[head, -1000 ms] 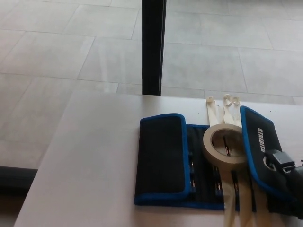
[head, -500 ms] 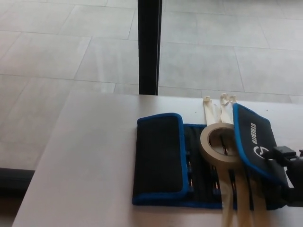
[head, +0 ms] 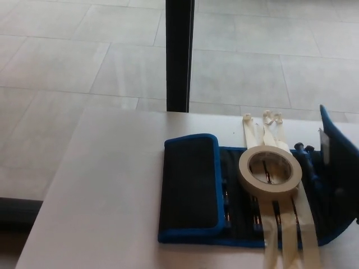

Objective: The robot uses its right hand to open a black folded toolkit cover kept in the middle of the desk

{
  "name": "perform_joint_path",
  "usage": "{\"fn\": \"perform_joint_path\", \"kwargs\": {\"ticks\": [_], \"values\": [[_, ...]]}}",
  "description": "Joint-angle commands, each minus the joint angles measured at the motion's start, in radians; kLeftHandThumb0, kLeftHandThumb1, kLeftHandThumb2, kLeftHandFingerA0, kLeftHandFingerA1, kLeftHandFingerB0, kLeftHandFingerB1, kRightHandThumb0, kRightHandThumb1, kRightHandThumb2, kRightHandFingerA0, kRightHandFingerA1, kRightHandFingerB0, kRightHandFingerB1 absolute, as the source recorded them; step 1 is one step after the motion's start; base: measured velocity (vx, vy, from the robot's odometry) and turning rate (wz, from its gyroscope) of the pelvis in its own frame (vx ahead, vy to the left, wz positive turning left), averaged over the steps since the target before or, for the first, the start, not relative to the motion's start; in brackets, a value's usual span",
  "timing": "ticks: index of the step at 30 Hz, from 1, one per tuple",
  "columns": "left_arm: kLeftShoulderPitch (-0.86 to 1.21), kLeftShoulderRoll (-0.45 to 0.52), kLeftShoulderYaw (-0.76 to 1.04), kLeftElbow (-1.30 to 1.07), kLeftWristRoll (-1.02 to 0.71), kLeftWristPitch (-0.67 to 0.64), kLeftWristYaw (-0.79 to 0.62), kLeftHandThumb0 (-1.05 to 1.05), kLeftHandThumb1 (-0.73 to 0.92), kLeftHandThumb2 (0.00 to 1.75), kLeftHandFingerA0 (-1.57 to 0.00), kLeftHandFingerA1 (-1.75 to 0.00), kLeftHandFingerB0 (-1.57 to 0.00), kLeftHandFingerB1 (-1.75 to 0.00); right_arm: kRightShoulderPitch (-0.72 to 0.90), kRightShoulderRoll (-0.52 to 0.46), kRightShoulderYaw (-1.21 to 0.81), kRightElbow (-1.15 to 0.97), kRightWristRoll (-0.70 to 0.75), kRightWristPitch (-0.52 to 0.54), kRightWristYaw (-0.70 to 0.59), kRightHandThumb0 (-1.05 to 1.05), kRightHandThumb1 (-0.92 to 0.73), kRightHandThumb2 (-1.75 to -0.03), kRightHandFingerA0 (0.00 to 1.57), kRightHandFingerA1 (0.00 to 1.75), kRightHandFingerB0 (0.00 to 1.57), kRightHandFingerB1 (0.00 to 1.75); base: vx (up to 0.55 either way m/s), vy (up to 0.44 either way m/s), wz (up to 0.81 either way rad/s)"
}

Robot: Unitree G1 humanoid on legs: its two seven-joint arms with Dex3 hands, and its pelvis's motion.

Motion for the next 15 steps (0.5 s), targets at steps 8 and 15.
{"fn": "perform_joint_path", "kwargs": {"ticks": [8,15], "values": [[0.011,0.018,0.015,0.013,-0.02,-0.01,-0.01,-0.95,0.91,0.67,-0.27,-0.52,-0.26,-0.37,0.023,0.011,-0.491,0.187,0.503,0.127,0.108,-0.42,-0.61,-0.92,0.95,1.49,0.98,0.72,0.0,0.0,0.0],[0.032,0.016,0.023,0.006,-0.03,-0.016,-0.02,-0.96,0.89,0.67,-0.25,-0.52,-0.24,-0.36,0.023,0.045,-0.649,0.229,0.632,0.216,0.161,-0.29,-0.52,-0.85,0.9,1.36,0.91,0.73,0.0,0.0,0.0]]}}
